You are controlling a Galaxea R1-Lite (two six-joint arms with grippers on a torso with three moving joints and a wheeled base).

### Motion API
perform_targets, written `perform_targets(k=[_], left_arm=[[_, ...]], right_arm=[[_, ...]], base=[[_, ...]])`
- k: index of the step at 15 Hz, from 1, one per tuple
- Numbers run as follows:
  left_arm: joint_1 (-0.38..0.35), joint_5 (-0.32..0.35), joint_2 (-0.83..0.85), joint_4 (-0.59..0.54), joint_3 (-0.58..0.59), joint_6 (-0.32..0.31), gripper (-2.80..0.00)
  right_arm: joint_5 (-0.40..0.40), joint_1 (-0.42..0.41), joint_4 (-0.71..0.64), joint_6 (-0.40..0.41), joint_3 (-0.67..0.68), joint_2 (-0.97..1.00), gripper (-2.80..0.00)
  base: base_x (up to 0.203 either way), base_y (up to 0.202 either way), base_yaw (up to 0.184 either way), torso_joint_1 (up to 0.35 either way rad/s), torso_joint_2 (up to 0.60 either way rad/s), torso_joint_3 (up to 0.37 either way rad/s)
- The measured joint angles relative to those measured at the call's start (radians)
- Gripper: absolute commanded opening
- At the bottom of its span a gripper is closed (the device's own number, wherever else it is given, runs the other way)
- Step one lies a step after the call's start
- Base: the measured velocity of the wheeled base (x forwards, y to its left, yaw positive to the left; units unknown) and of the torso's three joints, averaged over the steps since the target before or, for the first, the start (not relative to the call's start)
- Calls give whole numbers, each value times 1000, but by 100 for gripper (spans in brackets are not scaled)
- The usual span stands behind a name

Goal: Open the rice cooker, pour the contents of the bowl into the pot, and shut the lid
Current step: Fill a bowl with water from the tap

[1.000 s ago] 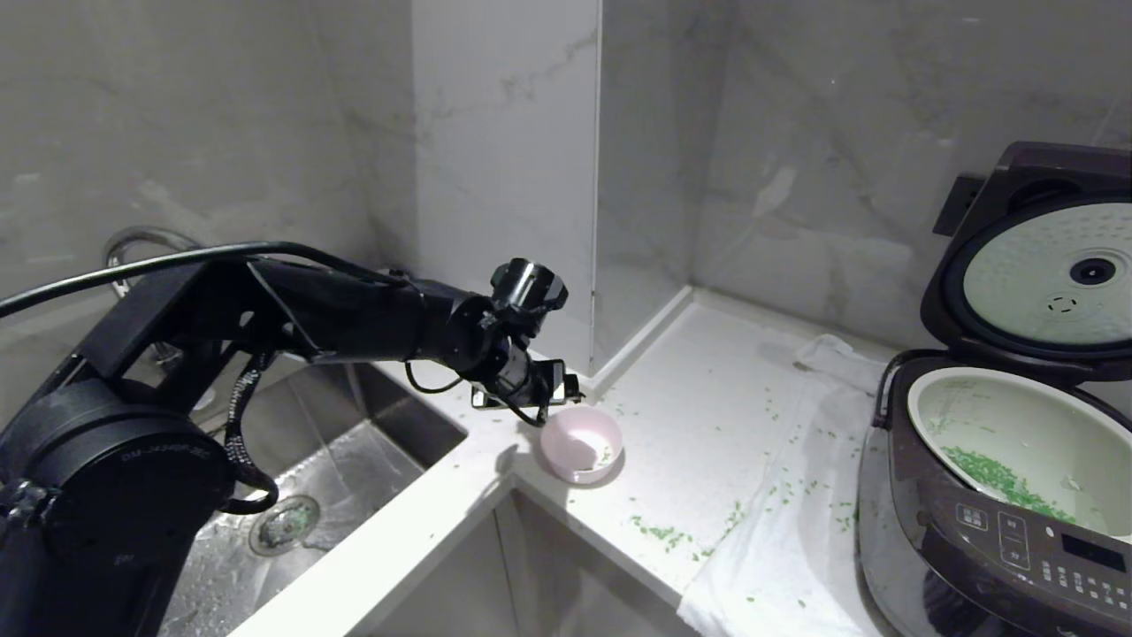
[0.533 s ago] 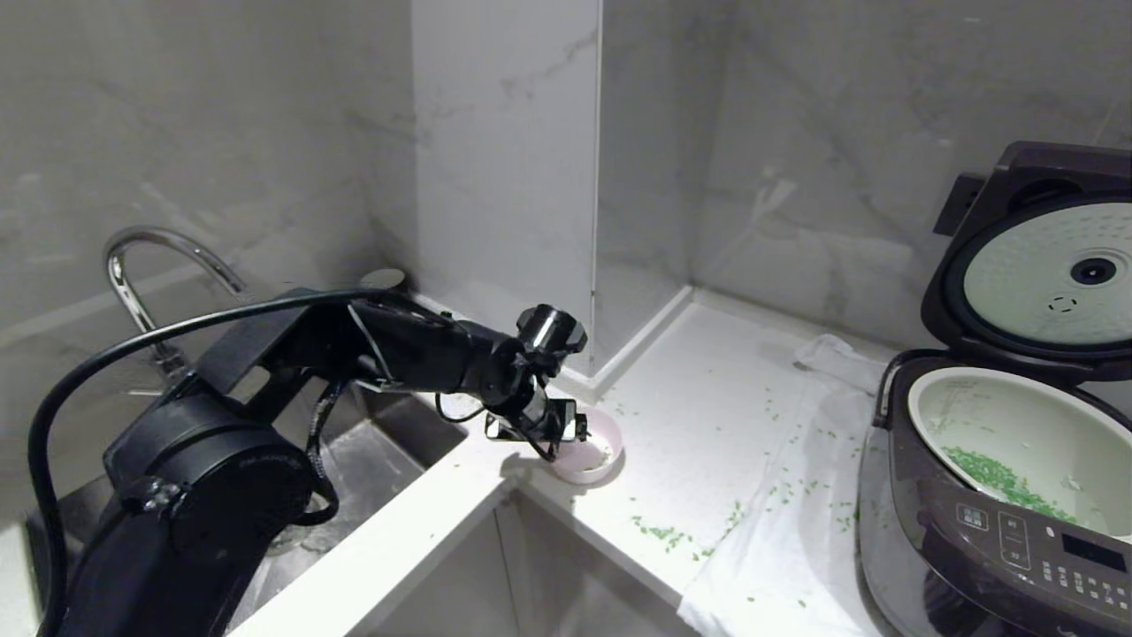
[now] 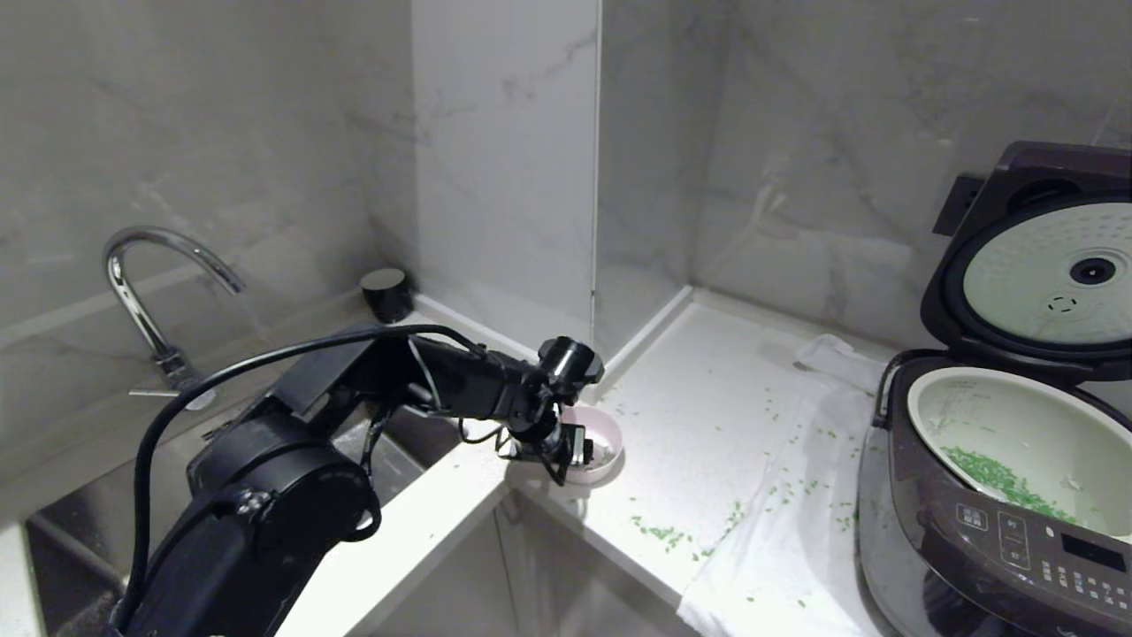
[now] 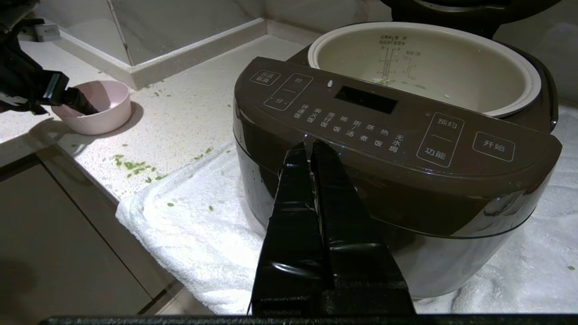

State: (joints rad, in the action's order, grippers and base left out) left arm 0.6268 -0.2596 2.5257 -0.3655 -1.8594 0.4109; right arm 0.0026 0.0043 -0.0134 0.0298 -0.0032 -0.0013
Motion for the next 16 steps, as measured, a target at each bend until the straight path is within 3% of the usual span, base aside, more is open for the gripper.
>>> perform_targets(k=[1, 2, 16], left_arm=[[1, -2, 4, -1, -5, 0, 0], [1, -3, 7, -5, -8, -2, -280], [15, -37, 8, -48, 10, 13, -280]], right_arm=[[0, 0, 0, 0, 0, 0, -280], [0, 0, 0, 0, 0, 0, -280], [0, 0, 0, 0, 0, 0, -280]], base=[[0, 0, 0, 0, 0, 0], [0, 0, 0, 0, 0, 0], [0, 0, 0, 0, 0, 0]])
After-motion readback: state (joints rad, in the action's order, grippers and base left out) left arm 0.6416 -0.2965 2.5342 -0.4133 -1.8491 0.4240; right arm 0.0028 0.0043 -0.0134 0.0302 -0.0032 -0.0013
